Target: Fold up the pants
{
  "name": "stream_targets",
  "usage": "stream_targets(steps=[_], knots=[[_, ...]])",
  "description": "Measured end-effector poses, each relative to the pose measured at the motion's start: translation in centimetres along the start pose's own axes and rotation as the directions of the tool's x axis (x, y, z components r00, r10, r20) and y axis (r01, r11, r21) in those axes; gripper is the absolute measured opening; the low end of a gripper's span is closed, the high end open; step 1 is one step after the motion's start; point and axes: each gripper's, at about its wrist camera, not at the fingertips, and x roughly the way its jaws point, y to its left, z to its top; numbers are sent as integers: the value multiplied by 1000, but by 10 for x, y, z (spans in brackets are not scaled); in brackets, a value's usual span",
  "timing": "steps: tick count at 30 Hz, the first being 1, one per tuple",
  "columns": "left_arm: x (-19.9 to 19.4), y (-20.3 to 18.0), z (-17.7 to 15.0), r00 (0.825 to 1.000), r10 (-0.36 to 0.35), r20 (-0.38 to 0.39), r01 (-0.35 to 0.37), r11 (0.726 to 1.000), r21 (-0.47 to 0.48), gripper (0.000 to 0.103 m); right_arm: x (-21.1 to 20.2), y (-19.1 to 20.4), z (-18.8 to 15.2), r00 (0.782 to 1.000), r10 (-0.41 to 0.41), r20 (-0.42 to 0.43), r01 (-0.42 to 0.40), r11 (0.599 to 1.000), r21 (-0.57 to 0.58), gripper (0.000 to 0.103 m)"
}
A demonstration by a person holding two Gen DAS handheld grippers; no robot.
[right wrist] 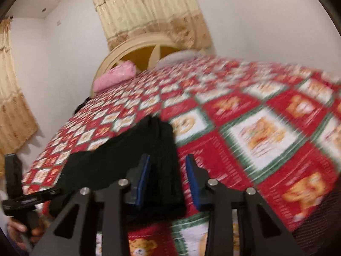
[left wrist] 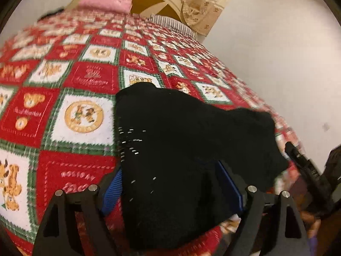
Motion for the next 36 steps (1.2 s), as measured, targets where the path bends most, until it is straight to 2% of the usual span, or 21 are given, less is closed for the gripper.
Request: stream_targets(steps=[1,2,4,5,6,7,8,10,13,15,17,20,22,24,25,27,29,32,34,36], knots=[[-10,8,3,1000,-7,10,8,1000,-25,83,-6,5,2,1000,-2,25,3,1000,-24,41],[-19,14,4,1000,7,26,-6,1000,-31,83,-11,13,5,999,36,40,-34,997,-65,42],[-41,28,3,993,89,72,-88,996,-17,83,-14,29,8,989,149,15,-146,982,-117,43],[-49,34,2,988,127,82,-127,992,-8,83,-13,40,7,975,223,-16,-223,965,-135,43],[-56,39,-1,984,157,84,-158,987,8,83,-11,52,3,952,301,-56,-306,941,-142,43],[-61,41,-5,980,180,83,-183,983,30,83,-7,67,-4,919,380,-102,-391,910,-134,43],[-64,41,-10,975,205,86,-211,976,60,83,-3,76,-11,895,425,-135,-441,889,-123,43],[-71,38,-21,956,275,105,-287,948,139,83,11,103,-30,823,524,-219,-548,834,-66,45],[-75,37,-27,939,319,130,-339,922,189,83,37,144,-62,693,628,-354,-664,747,26,46],[-78,39,-27,936,323,141,-346,918,195,83,46,163,-77,670,620,-407,-679,734,1,46],[-82,41,-27,936,318,153,-344,919,191,83,58,174,-84,668,603,-435,-673,740,-7,46],[-86,43,-25,934,319,162,-346,920,183,83,67,178,-86,636,635,-440,-684,727,61,46],[-87,45,-24,932,325,162,-351,919,177,83,74,177,-87,638,613,-467,-658,748,83,44],[-89,47,-23,931,327,166,-353,920,172,83,69,176,-90,625,616,-479,-662,744,92,45],[-89,47,-23,930,327,168,-354,920,169,83,65,177,-91,630,606,-486,-661,747,76,45],[-89,51,-22,929,329,168,-354,922,156,83,60,174,-91,653,585,-480,-649,760,43,43],[-89,55,-21,930,328,165,-351,927,136,83,62,166,-88,671,586,-455,-629,774,69,42],[-89,56,-22,933,322,162,-344,930,128,83,63,157,-81,699,612,-369,-614,779,128,43],[-90,55,-22,930,328,165,-351,927,135,83,60,160,-76,707,631,-319,-628,768,126,44],[-91,57,-21,928,334,167,-357,925,131,83,62,168,-75,703,642,-306,-640,759,120,44]])
